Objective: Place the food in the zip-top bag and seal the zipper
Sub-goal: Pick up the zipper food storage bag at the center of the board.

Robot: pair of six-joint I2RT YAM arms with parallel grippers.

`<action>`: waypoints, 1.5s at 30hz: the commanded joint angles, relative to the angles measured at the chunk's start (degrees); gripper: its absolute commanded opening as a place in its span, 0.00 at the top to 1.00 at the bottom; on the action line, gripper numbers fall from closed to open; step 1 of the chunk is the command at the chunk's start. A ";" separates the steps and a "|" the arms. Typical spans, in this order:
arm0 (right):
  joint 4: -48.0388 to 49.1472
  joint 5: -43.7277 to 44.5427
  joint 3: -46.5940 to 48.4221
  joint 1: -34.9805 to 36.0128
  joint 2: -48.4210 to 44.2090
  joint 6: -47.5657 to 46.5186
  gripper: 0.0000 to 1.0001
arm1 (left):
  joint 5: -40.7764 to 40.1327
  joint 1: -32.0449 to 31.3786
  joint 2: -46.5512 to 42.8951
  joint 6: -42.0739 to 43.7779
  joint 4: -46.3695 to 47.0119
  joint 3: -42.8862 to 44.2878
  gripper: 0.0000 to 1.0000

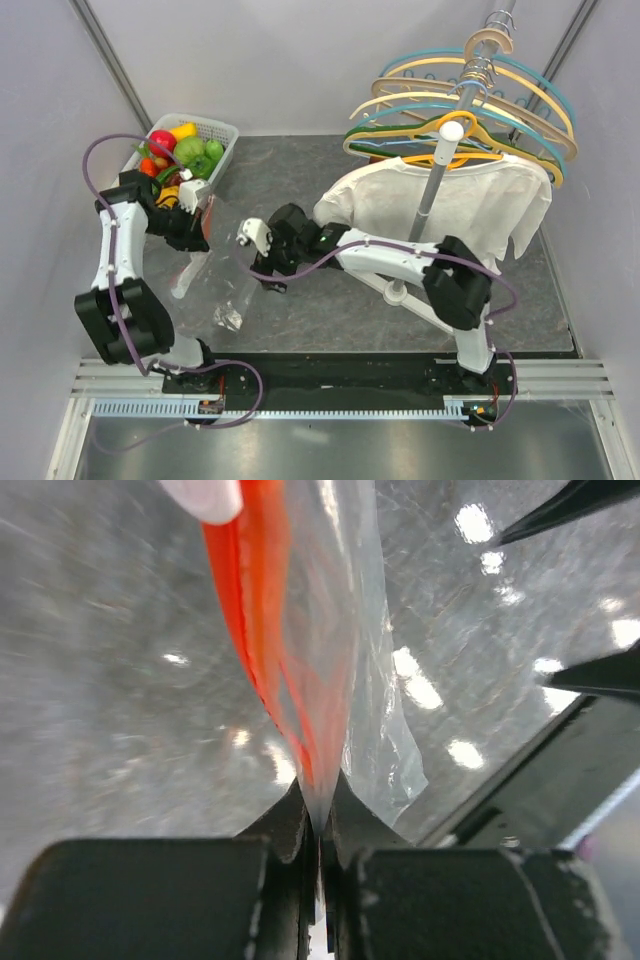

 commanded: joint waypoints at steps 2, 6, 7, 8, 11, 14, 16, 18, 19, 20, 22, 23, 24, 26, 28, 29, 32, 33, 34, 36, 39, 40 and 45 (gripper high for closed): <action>8.56 -11.67 2.43 -1.02 -12.61 8.04 0.03 | -0.52 -0.07 -10.46 14.79 -3.39 0.61 0.98; 11.38 -12.13 3.13 -1.20 -15.00 12.70 0.02 | 1.06 -0.33 -16.53 18.77 -2.51 -1.95 0.97; 11.56 -11.87 3.31 -1.11 -15.09 12.97 0.02 | 2.37 -0.25 -18.89 19.39 -2.25 -3.26 0.97; 11.56 -11.60 3.57 -1.11 -15.00 13.14 0.02 | 3.51 -0.25 -20.22 21.13 -2.33 -4.05 0.97; 11.73 -10.90 3.84 -1.20 -14.91 13.23 0.02 | 7.47 -0.25 -27.16 25.88 -1.11 -8.18 0.93; 12.09 -13.70 3.92 -1.11 -15.27 14.02 0.03 | 8.01 -1.04 -34.26 23.88 5.02 -11.61 0.92; 12.52 -15.28 3.75 -1.11 -15.44 15.43 0.04 | 8.97 -1.39 -36.31 24.84 5.40 -12.32 0.90; 13.32 -15.91 3.40 -1.19 -15.27 15.52 0.05 | 9.59 -1.56 -38.68 25.63 5.66 -12.67 0.89; 13.23 -16.43 3.57 -1.11 -15.01 15.69 0.08 | 10.02 -1.74 -39.39 26.50 5.66 -13.20 0.87; 13.32 -17.13 3.83 -1.11 -14.83 15.87 0.11 | 10.20 -1.83 -40.52 26.95 5.66 -13.55 0.86; 13.40 -18.62 4.45 -1.19 -14.56 16.22 0.19 | 10.21 -2.44 -41.41 27.83 5.66 -14.51 0.84; 13.49 -18.72 4.54 -0.93 -14.48 16.31 0.22 | 9.86 -2.79 -41.50 28.09 5.58 -14.87 0.84; 13.49 -18.55 4.71 -0.67 -14.48 16.22 0.26 | 9.51 -3.58 -42.11 28.18 5.49 -14.96 0.83; 13.93 -17.76 4.98 -0.58 -14.39 16.13 0.28 | 9.24 -4.46 -42.38 28.18 5.14 -15.40 0.83; 13.85 -17.67 6.12 -0.32 -13.86 16.13 0.41 | 8.71 -5.87 -42.29 27.40 4.52 -15.14 0.83; 13.76 -18.10 6.47 -0.23 -13.69 16.13 0.50 | 8.62 -6.31 -42.12 27.04 4.35 -14.96 0.83; 11.74 -17.41 7.27 -0.05 -13.95 13.94 0.92 | 8.18 -7.28 -41.15 23.88 3.73 -13.38 0.80; 11.30 -16.79 6.83 -0.05 -14.82 13.76 1.00 | 8.36 -7.37 -40.80 21.61 3.21 -11.81 0.73; 10.78 -16.18 6.22 -0.05 -15.44 11.93 1.00 | 8.27 -7.45 -39.93 19.94 1.99 -10.67 0.51; 10.16 -15.04 3.59 -0.05 -17.97 9.56 1.00 | 7.57 -7.37 -38.26 15.38 -0.47 -5.59 0.29; 9.54 -14.50 -1.25 -0.05 -21.94 6.48 1.00 | 10.72 -7.28 -30.89 18.33 -15.91 6.28 0.01; 9.37 -14.33 -2.57 -0.05 -22.90 5.51 1.00 | 10.99 -7.37 -27.73 14.34 -18.83 8.75 0.00; 10.41 -13.62 -11.18 0.12 -28.88 -1.08 1.00 | 13.19 -8.15 -28.49 9.38 -18.77 14.75 0.00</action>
